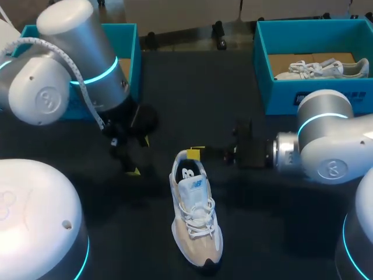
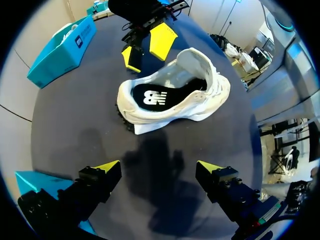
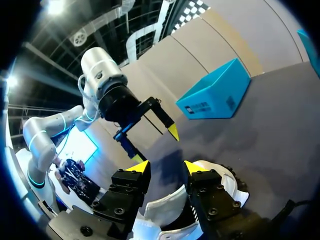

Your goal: Take the shoe out of the shoebox, open the shoe tongue, remove and reinsert the insole, then place the shoe into the shoebox

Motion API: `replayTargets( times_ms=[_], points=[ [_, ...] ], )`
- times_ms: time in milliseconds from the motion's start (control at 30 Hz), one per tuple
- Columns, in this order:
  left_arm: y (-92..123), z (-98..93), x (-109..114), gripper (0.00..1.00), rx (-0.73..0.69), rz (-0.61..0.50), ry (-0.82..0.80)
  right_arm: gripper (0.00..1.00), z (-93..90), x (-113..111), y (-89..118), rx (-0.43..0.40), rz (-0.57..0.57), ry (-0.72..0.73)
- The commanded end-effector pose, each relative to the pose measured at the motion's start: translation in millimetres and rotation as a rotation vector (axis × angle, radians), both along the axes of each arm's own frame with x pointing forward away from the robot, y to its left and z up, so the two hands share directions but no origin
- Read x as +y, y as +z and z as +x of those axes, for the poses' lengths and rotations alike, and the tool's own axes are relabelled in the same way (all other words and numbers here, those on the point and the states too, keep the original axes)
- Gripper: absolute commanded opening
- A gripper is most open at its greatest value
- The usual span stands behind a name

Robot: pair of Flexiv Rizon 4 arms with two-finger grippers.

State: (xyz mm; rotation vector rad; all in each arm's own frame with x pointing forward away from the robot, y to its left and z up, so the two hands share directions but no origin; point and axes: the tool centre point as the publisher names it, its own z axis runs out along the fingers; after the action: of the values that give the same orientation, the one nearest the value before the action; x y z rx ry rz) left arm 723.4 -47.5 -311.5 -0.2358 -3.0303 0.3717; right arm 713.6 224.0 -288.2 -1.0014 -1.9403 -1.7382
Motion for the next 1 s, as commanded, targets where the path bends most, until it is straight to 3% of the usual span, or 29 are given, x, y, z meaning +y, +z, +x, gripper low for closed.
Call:
replayTargets(
  times_ms=[33,200,267,400,567,733,1000],
  points=[
    [12,7.2,13,1.00,0.006,0.003,-0.011,0.40,-1.1,-16,9,0.004,-0.005,0.014],
    [21,17.5,28,1.00,0.035,0.027,-0.082,0.31,-0.5,-29,13,0.002,-0.027,0.018],
    [25,24.1,36,1.00,0.028,0.044,-0.111,0.18,0.0,-35,14,0.008,-0.048,0.012],
    [33,35.1,49,1.00,0.031,0.052,-0.138,0.01,0.3,-42,17,0.022,-0.081,0.007],
    [43,49.0,66,1.00,0.025,0.066,-0.151,0.00,-1.4,-49,25,0.050,-0.139,-0.014],
    [58,63.9,88,1.00,0.015,0.061,-0.215,0.00,2.1,-53,33,0.142,-0.220,-0.018],
    [58,63.9,88,1.00,0.015,0.061,-0.215,0.00,2.1,-53,33,0.142,-0.220,-0.018]
  ],
)
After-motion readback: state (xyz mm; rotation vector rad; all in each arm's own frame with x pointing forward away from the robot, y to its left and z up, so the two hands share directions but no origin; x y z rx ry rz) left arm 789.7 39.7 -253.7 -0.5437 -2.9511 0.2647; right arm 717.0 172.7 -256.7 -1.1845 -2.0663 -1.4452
